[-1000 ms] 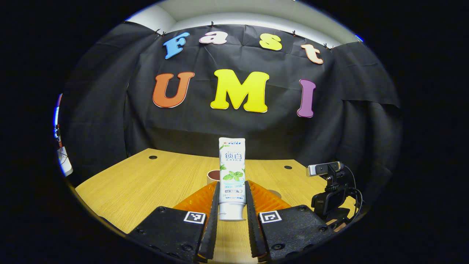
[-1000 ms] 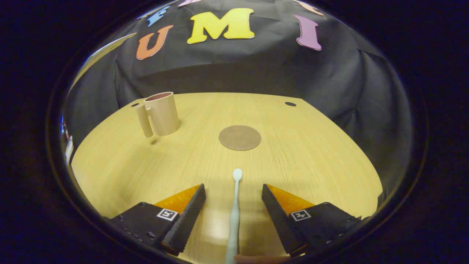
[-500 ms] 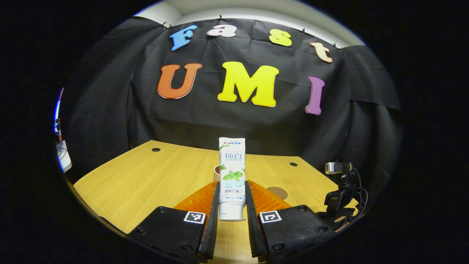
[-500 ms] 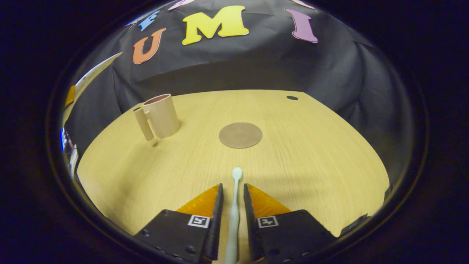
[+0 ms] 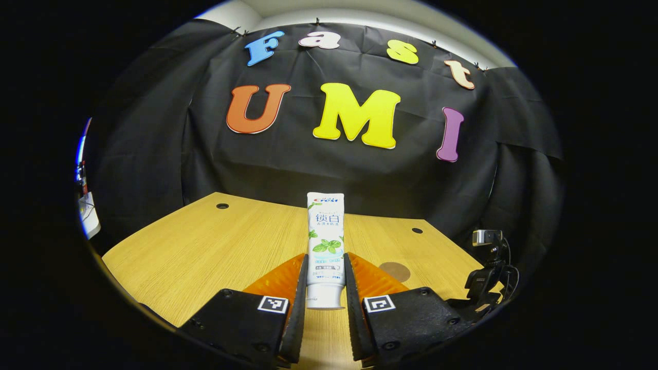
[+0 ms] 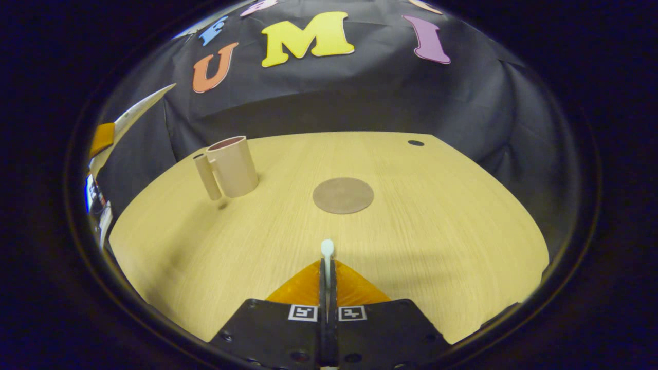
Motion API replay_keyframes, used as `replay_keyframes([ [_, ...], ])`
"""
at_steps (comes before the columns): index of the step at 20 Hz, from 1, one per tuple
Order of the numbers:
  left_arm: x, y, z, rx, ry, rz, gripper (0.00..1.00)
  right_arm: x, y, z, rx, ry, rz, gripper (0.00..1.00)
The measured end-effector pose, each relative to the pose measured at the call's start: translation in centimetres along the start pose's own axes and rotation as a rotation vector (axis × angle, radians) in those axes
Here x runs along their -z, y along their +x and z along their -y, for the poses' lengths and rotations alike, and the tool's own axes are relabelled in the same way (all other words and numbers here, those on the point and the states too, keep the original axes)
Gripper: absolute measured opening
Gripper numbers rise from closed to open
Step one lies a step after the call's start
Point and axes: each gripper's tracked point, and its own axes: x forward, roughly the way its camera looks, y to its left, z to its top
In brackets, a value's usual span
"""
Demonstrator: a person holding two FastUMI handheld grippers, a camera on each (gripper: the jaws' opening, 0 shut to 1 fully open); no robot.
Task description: Put the toothbrush and toothpaste on the desktop into the cup, then pick up the cup and place it on the coaster on the desktop.
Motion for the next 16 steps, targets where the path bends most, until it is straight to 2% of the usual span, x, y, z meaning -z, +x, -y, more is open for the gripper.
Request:
replay_keyframes([
  [1, 0.1, 0.1, -0.1, 0.0, 0.003, 0.0, 0.39, -0.3, -0.2, -0.1, -0.009, 0.004, 0.017, 0.0],
  [7, 0.9, 0.8, -0.5, -0.019, 0.016, -0.023, 0.39, -3.2, -4.1, 0.0, -0.028, -0.026, 0.149, 0.0],
  [12, 1.0, 0.9, 0.1, -0.008, 0.029, -0.022, 0.39, -6.2, -9.0, -0.3, -0.055, -0.02, 0.295, 0.0],
  [16, 0.8, 1.0, 0.9, 0.008, 0.043, -0.004, 0.39, -8.3, -12.5, 0.1, -0.047, -0.028, 0.417, 0.0],
])
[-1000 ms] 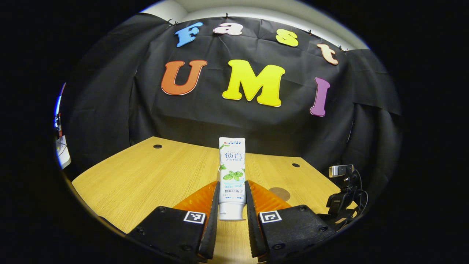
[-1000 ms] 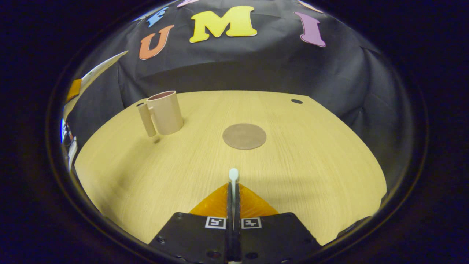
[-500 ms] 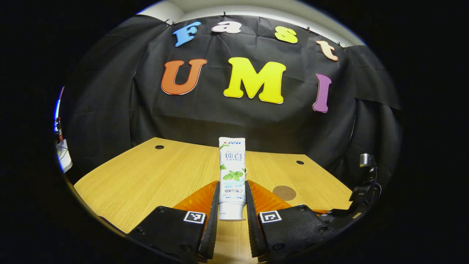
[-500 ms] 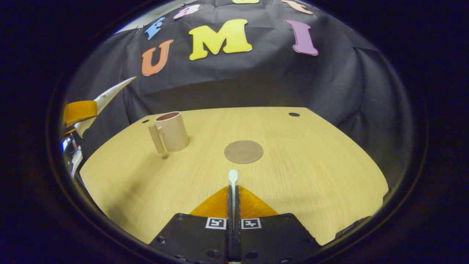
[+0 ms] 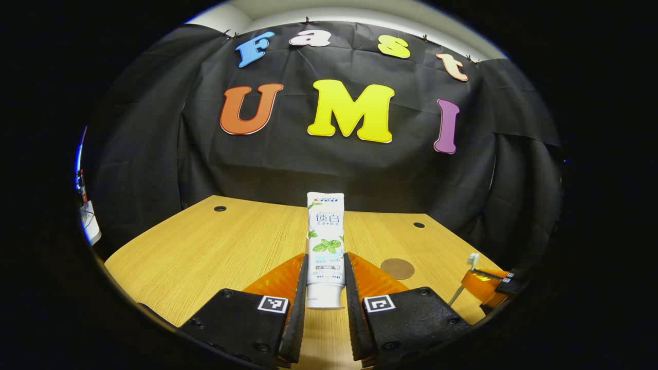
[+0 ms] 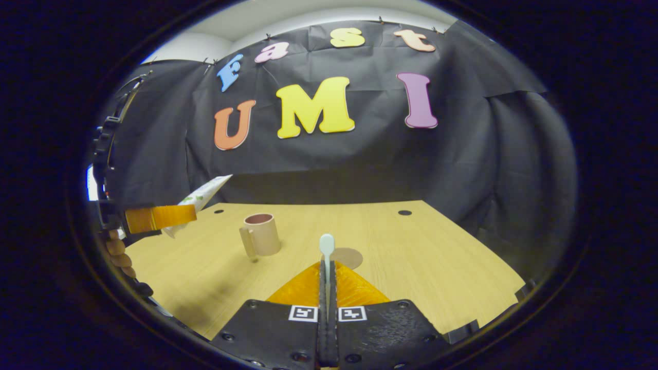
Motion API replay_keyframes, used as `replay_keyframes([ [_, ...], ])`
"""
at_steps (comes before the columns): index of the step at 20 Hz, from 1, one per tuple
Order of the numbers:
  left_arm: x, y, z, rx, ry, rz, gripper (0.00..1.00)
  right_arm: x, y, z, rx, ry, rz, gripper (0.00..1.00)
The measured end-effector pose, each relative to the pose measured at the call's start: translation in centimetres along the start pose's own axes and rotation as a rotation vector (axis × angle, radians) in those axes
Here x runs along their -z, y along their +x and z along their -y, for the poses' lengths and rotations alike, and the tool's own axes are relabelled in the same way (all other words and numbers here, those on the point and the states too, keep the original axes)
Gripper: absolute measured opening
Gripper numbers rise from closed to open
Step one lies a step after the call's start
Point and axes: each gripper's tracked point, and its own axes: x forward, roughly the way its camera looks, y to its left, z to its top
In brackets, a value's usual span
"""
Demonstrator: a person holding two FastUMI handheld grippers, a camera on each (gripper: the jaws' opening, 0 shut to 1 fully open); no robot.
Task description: Put the toothbrush and toothpaste on the desktop into the cup, then pick up the cup and place it on the coaster on the desktop.
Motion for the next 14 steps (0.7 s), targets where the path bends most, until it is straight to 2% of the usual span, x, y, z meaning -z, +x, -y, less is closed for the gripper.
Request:
replay_keyframes([
  [4, 0.1, -0.2, 1.3, 0.033, 0.011, 0.014, 0.4, -1.8, -1.6, 0.0, -0.003, -0.027, 0.068, 0.0],
  [7, 0.0, -0.1, 1.5, 0.027, 0.028, 0.032, 0.4, -2.3, -2.2, 0.1, -0.003, -0.049, 0.09, 0.0],
  [8, 0.0, 0.0, 1.5, 0.019, 0.033, 0.03, 0.36, -2.3, -2.4, 0.1, -0.006, -0.045, 0.097, 0.0],
  [9, 0.2, 0.1, 1.5, 0.014, 0.038, 0.029, 0.4, -2.6, -2.5, 0.1, -0.006, -0.039, 0.109, 0.0],
  [14, -0.5, 1.3, 1.5, 0.012, 0.01, 0.039, 0.41, -3.9, -3.5, 0.7, 0.002, -0.041, 0.152, 0.0],
])
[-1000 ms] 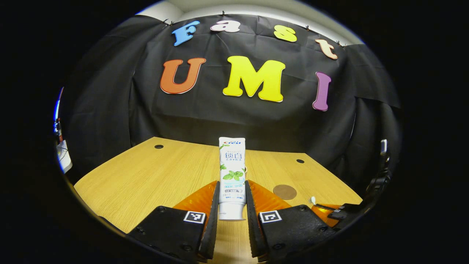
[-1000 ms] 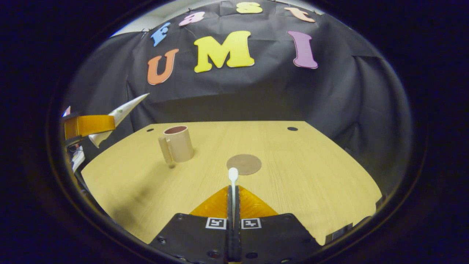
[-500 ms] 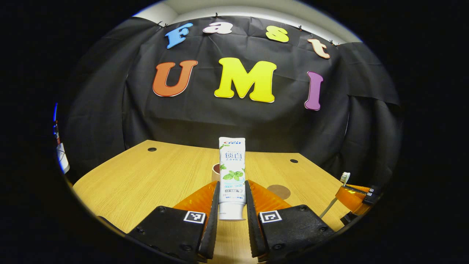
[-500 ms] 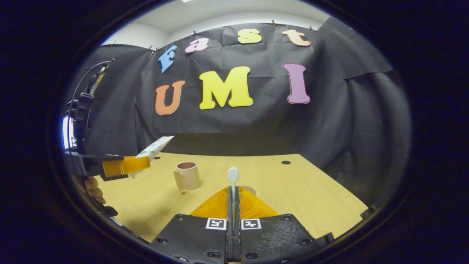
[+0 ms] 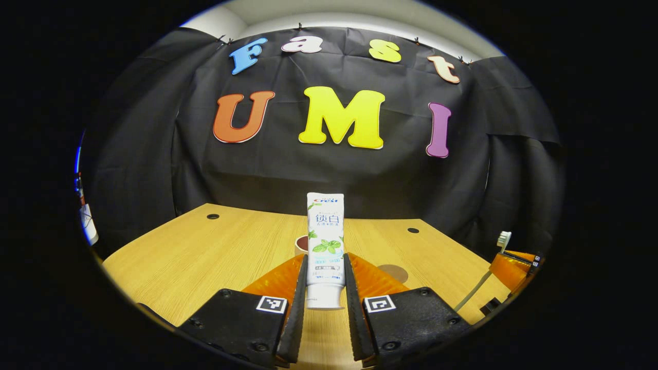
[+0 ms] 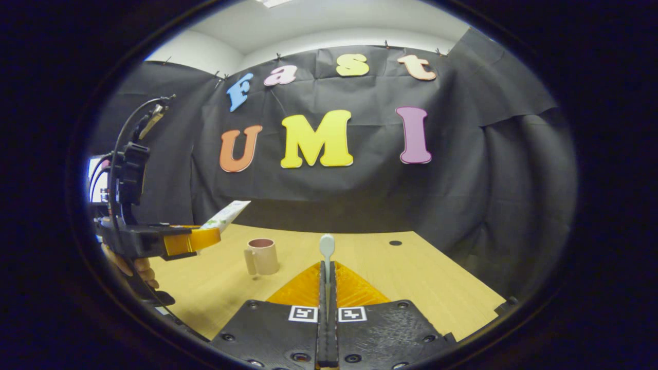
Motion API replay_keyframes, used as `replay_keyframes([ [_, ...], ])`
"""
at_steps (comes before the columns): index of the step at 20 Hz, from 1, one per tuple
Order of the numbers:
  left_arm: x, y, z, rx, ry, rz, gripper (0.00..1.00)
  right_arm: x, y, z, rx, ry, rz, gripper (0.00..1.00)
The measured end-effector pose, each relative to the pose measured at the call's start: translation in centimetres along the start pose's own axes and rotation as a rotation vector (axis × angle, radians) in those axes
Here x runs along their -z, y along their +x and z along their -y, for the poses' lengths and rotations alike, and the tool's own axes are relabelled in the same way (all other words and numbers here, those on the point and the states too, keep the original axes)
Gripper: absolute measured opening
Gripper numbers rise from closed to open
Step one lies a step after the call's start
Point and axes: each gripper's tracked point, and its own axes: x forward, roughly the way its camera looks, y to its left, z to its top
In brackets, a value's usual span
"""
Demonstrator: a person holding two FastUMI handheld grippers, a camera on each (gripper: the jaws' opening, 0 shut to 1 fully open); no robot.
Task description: Put the toothbrush and toothpaste on the desktop into the cup, then pick up the cup and place it on the coaster on the desktop.
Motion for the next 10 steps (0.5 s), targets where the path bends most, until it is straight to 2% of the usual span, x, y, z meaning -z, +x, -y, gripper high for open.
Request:
replay_keyframes([
  [2, -0.7, 1.1, -0.5, -0.011, 0.0, 0.006, 0.41, -0.8, -0.3, 0.3, 0.001, 0.004, 0.021, 0.0],
  [6, -3.4, 5.0, -0.4, 0.018, -0.004, 0.018, 0.4, -2.7, -0.5, 0.5, 0.0, 0.019, 0.052, 0.0],
  [10, -6.6, 9.3, -0.4, 0.048, -0.035, 0.09, 0.41, -3.5, -0.6, 0.4, -0.014, 0.034, 0.058, 0.0],
])
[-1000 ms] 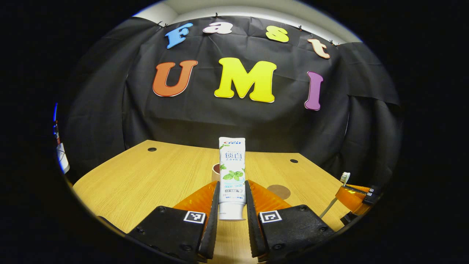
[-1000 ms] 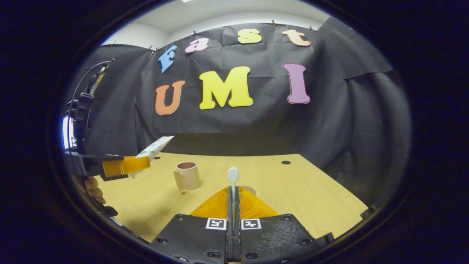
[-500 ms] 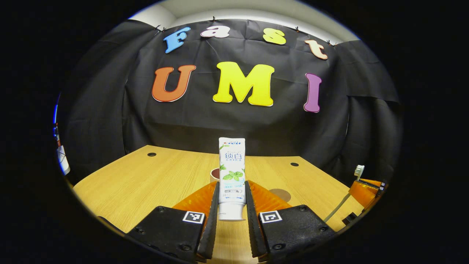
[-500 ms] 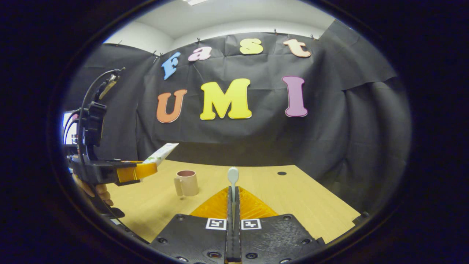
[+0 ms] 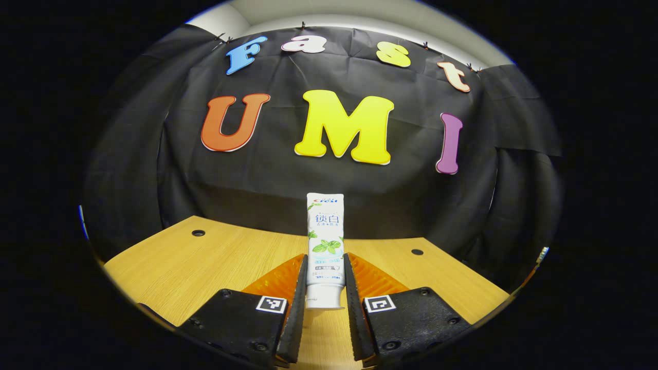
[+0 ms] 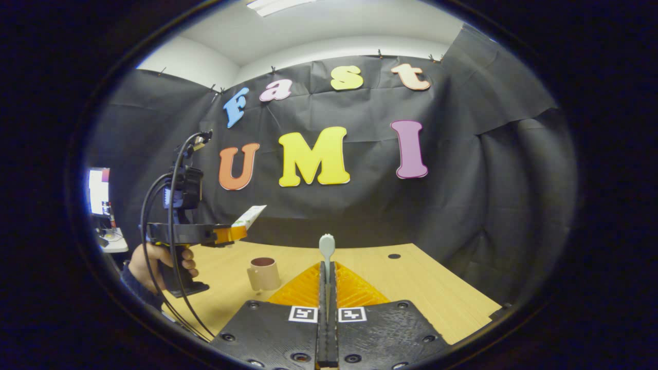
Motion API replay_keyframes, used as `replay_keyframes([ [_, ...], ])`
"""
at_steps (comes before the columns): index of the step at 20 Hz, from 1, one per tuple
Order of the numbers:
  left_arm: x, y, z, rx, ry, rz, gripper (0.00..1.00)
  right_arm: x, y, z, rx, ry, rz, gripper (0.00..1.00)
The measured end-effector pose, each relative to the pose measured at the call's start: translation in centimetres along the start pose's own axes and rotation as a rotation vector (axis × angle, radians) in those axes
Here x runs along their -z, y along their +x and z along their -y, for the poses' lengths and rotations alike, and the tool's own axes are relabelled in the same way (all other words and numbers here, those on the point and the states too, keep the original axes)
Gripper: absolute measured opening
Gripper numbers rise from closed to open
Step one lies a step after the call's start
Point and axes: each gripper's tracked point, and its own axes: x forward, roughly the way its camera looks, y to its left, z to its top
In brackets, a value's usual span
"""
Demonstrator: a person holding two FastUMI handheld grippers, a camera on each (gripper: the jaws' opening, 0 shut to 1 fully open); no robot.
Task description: Put the toothbrush and toothpaste on the desktop into the cup, then pick up the cup and place it on the coaster on the desktop.
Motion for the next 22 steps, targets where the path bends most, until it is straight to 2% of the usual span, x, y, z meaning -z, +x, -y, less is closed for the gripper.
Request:
replay_keyframes([
  [3, -0.6, 2.9, -0.1, 0.031, -0.025, 0.045, 0.41, -0.1, -0.2, 0.6, 0.0, -0.009, 0.006, 0.0],
  [4, -0.4, 3.7, -0.4, 0.039, -0.029, 0.049, 0.46, -0.1, -0.3, 0.8, 0.001, -0.007, 0.008, 0.0],
  [5, 0.1, 4.3, -0.6, 0.046, -0.032, 0.046, 0.41, -0.1, -0.1, 1.1, 0.007, -0.008, 0.009, 0.0],
  [7, 1.3, 5.4, -1.9, 0.023, -0.051, 0.039, 0.42, 0.1, 0.1, 2.0, 0.025, -0.008, 0.002, 0.0],
  [10, 3.3, 6.6, -1.9, 0.05, -0.079, 0.006, 0.42, 0.5, 0.3, 2.4, 0.028, -0.003, -0.01, 0.0],
  [16, 4.9, 6.9, -1.5, 0.065, -0.01, -0.007, 0.44, 1.4, 1.0, 2.7, 0.033, 0.007, -0.03, 0.0],
  [19, 4.2, 6.7, -1.2, 0.07, 0.016, 0.027, 0.45, 1.5, 1.1, 2.8, 0.034, 0.005, -0.033, 0.0],
  [22, 4.4, 6.9, -0.9, 0.078, 0.038, 0.021, 0.41, 1.7, 1.4, 2.7, 0.029, 0.008, -0.037, 0.0],
])
